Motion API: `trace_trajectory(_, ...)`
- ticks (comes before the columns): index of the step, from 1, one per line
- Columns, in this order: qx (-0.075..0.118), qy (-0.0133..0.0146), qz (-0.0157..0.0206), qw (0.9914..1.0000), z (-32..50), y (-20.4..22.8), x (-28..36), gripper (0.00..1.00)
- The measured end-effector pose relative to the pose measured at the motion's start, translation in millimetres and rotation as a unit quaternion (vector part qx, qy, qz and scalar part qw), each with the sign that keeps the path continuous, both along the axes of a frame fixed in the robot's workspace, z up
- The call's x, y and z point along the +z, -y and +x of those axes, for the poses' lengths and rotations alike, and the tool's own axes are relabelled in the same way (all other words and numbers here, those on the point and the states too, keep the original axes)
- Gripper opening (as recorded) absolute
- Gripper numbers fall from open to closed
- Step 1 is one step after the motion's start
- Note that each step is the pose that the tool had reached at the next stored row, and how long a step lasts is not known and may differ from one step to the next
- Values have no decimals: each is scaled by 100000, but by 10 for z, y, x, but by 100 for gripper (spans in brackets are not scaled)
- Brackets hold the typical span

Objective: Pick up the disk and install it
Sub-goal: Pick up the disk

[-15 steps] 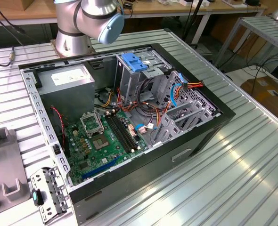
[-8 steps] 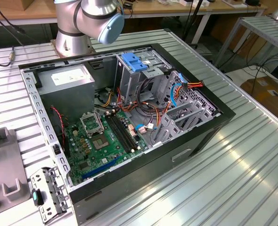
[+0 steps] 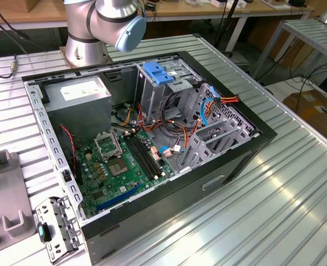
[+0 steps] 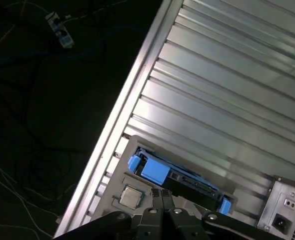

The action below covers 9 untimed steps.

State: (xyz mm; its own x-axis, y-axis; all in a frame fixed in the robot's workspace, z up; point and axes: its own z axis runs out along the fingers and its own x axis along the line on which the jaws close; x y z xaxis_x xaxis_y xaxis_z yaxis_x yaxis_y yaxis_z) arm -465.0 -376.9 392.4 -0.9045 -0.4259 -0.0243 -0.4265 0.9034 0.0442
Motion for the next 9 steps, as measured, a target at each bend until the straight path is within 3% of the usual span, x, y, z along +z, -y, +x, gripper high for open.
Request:
trace_trajectory(2,2972,-1,-19,99956,0,0,0,11)
trace_trajectory(4,5416,-10,-93,99853,0,0,0,11)
trace_trajectory(9,7862,-19,-337,99690,0,0,0,11)
